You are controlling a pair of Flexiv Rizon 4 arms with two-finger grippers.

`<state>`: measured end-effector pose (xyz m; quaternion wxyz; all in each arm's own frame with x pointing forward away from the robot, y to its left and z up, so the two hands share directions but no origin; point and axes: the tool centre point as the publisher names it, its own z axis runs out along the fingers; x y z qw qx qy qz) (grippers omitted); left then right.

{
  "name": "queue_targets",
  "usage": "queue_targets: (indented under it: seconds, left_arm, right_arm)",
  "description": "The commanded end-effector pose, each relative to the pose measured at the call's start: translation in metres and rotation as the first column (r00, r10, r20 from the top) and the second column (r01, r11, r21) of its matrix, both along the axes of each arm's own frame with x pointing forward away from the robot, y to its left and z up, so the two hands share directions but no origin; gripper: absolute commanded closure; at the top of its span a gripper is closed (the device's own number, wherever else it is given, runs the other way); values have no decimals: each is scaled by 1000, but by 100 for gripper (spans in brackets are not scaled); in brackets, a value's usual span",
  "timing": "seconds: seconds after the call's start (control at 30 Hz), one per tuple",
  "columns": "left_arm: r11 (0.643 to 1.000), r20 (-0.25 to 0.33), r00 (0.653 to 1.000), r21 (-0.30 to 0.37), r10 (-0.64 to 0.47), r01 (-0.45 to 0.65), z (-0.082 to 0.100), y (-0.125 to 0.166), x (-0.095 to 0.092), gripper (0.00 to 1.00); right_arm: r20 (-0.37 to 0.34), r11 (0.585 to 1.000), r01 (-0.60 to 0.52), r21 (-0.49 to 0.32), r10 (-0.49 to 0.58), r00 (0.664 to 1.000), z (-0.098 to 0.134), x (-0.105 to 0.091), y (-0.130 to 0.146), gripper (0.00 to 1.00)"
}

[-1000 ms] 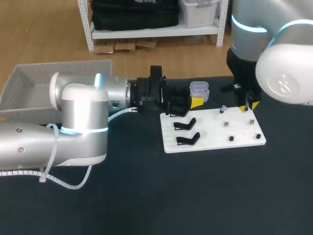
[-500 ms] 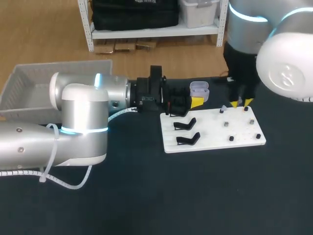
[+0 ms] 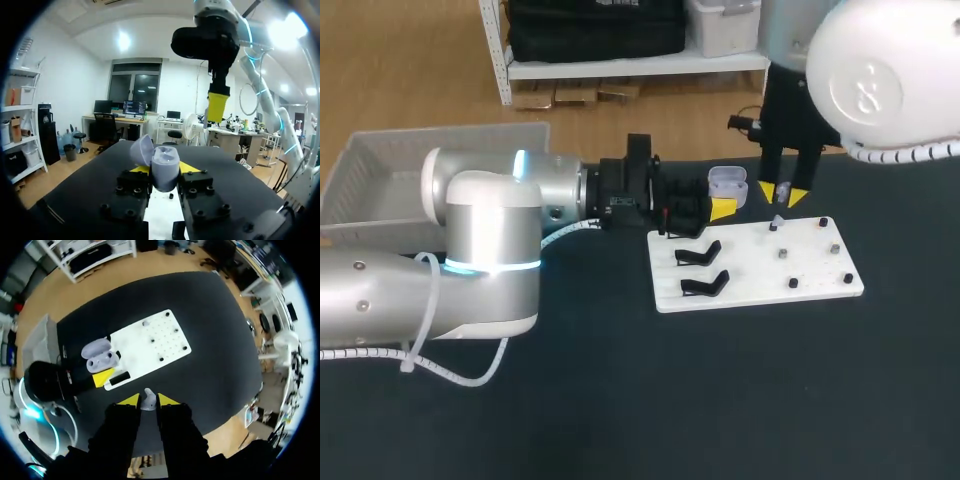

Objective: Pick up each earbud case from the left stands, insert the matching earbuds, close the lid, and place the case in the box.

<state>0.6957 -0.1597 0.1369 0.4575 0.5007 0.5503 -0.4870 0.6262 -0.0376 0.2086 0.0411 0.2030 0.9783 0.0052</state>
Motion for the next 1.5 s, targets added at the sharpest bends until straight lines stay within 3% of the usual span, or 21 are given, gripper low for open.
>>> queue_targets:
  seconds: [0.03, 0.33, 0.47, 0.77, 0.93, 1.5]
  left_arm:
    - [1000, 6, 1000, -8, 5, -5, -2, 0, -1, 100]
    - [1000, 6, 1000, -8, 5, -5, -2, 0, -1, 100]
    - [1000, 6, 1000, -8, 5, -5, -2, 0, -1, 100]
    - [1000, 6, 1000, -8, 5, -5, -2, 0, -1, 100]
    - [1000, 6, 1000, -8, 5, -5, -2, 0, -1, 100]
    - [1000, 6, 1000, -8, 5, -5, -2, 0, -1, 100]
  right_arm:
    - [-6, 868, 491, 70, -492, 871, 4, 0, 1, 100]
    - [-6, 868, 491, 70, -492, 871, 4, 0, 1, 100]
    - [18, 866, 499, 38, -500, 866, -4, 18, 12, 100]
    - [-10, 907, 419, 34, -419, 908, 3, 42, 36, 100]
    - [3, 928, 373, -17, -373, 928, -1, 51, 46, 100]
    - [10, 933, 350, -88, -350, 937, -11, 54, 48, 100]
